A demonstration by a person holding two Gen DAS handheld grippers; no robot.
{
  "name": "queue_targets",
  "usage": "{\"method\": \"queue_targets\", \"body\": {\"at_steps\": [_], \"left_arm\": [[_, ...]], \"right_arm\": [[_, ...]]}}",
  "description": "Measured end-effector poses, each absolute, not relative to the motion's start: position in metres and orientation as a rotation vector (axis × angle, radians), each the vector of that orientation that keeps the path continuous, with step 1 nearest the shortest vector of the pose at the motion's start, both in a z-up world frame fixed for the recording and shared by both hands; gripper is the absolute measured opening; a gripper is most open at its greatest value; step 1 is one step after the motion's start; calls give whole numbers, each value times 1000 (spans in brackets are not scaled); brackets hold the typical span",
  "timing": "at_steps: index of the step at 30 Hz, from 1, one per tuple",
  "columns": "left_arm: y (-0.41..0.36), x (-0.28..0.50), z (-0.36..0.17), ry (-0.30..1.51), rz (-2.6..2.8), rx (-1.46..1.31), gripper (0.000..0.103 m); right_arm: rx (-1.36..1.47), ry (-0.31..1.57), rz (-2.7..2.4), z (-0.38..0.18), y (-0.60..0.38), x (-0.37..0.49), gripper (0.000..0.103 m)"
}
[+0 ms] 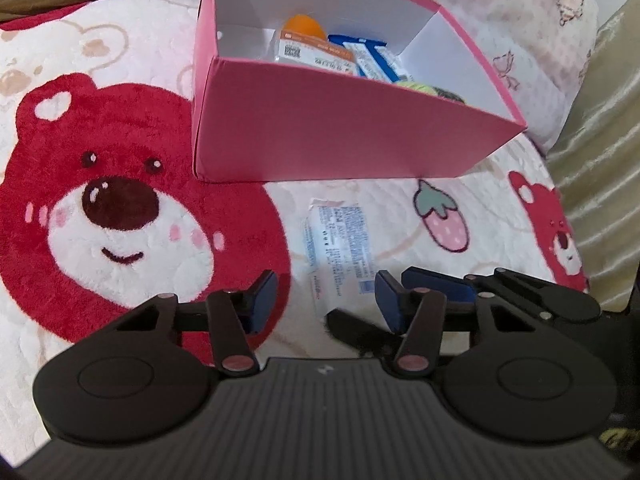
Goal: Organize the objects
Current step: 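Close the left tool on the white medicine box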
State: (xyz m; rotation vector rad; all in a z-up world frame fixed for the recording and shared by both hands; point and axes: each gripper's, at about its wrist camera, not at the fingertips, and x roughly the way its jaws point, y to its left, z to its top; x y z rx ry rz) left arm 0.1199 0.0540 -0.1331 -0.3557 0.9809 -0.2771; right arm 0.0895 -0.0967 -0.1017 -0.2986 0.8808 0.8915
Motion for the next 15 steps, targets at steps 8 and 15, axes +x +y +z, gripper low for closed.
{"method": "queue_targets", "body": {"at_steps": [8, 15], "left_arm": [[62, 127, -151, 982, -274, -428, 34], [54, 128, -154, 954, -274, -380, 24]], "right_arm": [[-266, 895, 919, -114, -96, 94, 53], [-208, 928, 884, -125, -96, 102, 54]]}}
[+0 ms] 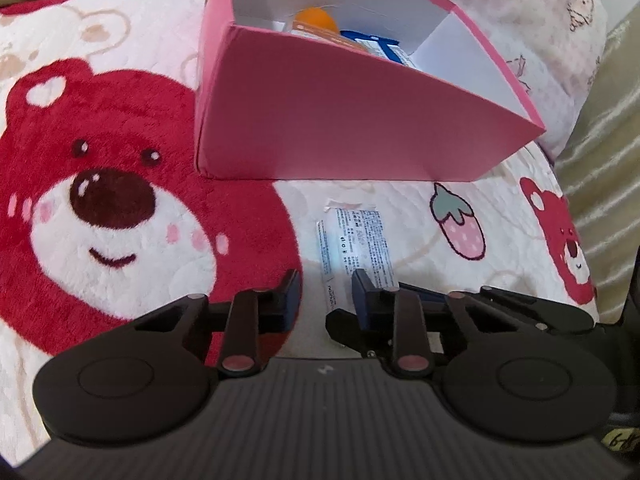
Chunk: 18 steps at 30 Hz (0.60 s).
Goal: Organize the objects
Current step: 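Close the left tool on the white medicine box, then lift the white medicine box with the left tool over the pink box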
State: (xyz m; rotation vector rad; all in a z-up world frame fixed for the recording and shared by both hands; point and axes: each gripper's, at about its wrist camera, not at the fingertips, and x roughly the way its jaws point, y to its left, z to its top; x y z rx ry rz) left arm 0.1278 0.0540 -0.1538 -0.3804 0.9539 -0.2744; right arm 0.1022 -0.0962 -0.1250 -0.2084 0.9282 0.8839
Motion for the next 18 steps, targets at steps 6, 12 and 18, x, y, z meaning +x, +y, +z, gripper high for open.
{"method": "queue_targets", "body": {"at_steps": [6, 12, 18], "left_arm": [[50, 130, -151, 968, -346, -398, 22], [44, 129, -153, 973, -319, -376, 23], [46, 130, -153, 981, -295, -405, 22]], "right_arm": [[-207, 914, 893, -128, -97, 103, 48], [-219, 908, 902, -131, -99, 104, 48], [-222, 895, 903, -133, -99, 103, 49]]}}
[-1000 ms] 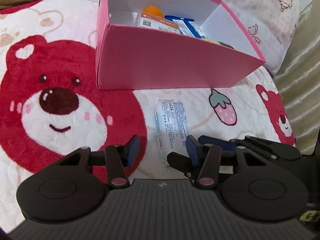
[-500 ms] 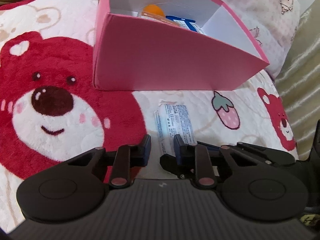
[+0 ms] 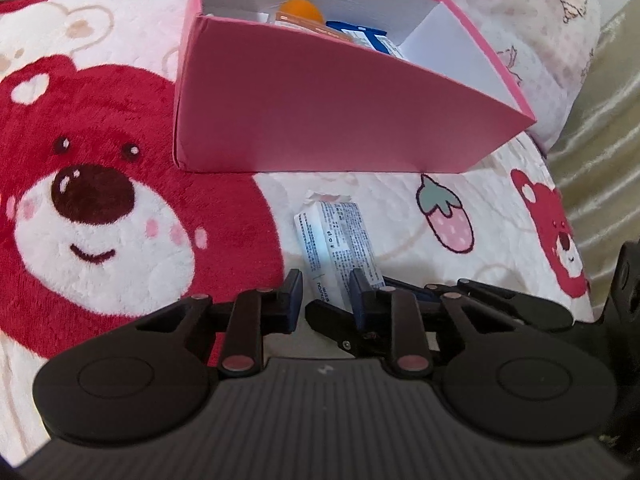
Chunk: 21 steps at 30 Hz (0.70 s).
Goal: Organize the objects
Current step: 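Lift the white medicine box with the left tool over the pink box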
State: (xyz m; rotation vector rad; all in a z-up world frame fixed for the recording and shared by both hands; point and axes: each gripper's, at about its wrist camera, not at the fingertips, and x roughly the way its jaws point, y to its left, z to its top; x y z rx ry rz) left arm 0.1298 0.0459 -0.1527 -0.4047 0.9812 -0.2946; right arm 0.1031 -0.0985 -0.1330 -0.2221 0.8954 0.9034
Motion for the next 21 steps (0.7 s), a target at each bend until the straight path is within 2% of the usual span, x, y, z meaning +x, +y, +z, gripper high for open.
{"method": "queue_targets", "body": {"at_steps": [5, 21], "left_arm": [[52, 130, -150, 995, -310, -472, 23], [45, 129, -145, 973, -328, -452, 24]], "right_arm": [[-193, 898, 902, -133, -101, 105, 49], [-230, 869, 907, -130, -100, 99, 48]]}}
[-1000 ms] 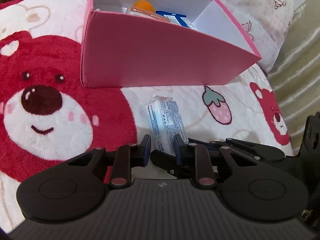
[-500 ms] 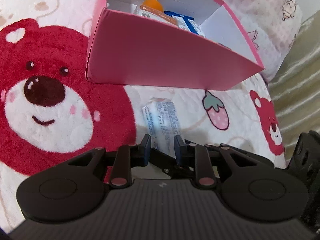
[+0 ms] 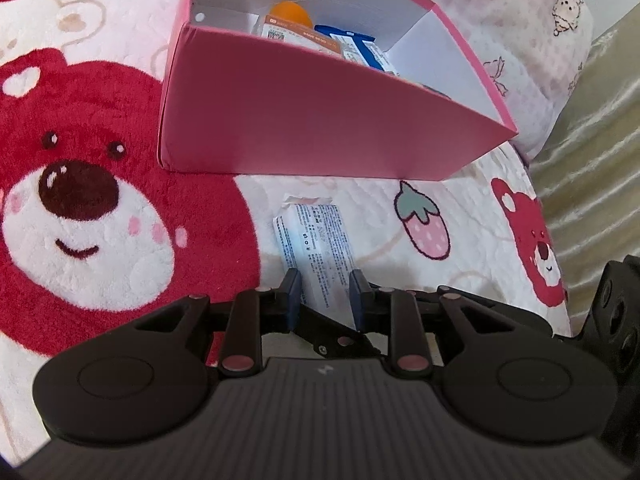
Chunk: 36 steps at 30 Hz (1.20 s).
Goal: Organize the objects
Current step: 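Lift the white medicine box with the left tool over the pink box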
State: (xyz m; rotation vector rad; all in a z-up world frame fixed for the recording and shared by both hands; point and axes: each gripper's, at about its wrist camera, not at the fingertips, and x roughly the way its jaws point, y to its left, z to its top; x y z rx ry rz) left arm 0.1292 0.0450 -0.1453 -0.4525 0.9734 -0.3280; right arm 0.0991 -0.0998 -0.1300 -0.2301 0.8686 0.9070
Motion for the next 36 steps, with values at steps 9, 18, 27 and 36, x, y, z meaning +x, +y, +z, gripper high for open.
{"method": "queue_targets", "body": {"at_steps": [9, 18, 27, 36], "left_arm": [[37, 126, -128, 978, -336, -388, 24], [36, 119, -111, 986, -336, -367, 26], [41, 113, -86, 993, -346, -402, 26], [47, 105, -59, 984, -344, -419, 26]], "right_arm": [[-235, 879, 900, -115, -100, 97, 48], [-261, 884, 898, -100, -99, 94, 48], [-285, 875, 899, -75, -99, 84, 48], [-302, 870, 904, -49, -99, 78, 48]]}}
